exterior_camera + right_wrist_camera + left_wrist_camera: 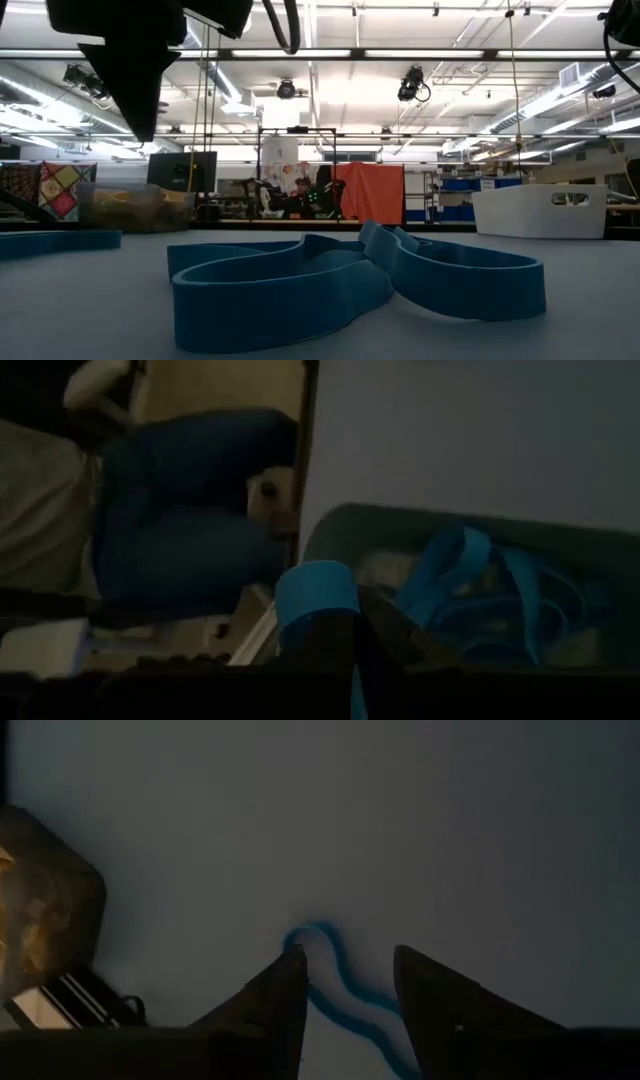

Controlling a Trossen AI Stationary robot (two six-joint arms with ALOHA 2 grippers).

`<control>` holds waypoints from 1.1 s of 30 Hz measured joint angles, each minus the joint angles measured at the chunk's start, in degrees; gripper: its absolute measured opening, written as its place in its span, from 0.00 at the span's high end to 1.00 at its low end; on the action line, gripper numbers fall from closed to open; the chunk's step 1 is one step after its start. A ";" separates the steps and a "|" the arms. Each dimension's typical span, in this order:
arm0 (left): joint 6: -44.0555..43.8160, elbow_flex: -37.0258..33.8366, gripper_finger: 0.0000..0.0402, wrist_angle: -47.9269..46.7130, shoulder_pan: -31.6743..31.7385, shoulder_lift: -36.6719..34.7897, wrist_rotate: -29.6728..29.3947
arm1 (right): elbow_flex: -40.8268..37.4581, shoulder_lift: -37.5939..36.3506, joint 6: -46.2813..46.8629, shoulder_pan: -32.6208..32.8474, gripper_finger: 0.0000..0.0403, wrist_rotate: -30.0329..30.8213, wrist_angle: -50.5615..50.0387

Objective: Sort rubber bands into baskets
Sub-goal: Put the blue rubber band into the blue bin

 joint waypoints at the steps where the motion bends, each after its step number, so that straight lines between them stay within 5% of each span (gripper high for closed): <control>1: 0.00 0.00 0.62 0.05 0.00 0.00 -1.02 | -0.19 0.29 -0.02 0.00 0.97 0.76 0.05; 14: -0.55 0.02 0.62 4.29 0.02 0.00 -2.80 | -4.92 11.24 4.87 -4.35 0.93 -1.20 -0.84; 19: -3.02 0.02 0.61 5.73 0.02 0.00 -6.94 | -4.98 12.62 5.97 -7.06 0.79 -2.25 -5.40; 27: -3.01 0.02 0.56 -2.45 0.15 -0.37 -7.49 | -4.98 9.33 3.80 -10.30 0.49 -13.00 -6.56; 33: -3.27 0.02 0.53 -2.14 0.39 -6.42 -7.97 | -4.40 4.75 5.25 -10.97 0.38 -3.92 -6.48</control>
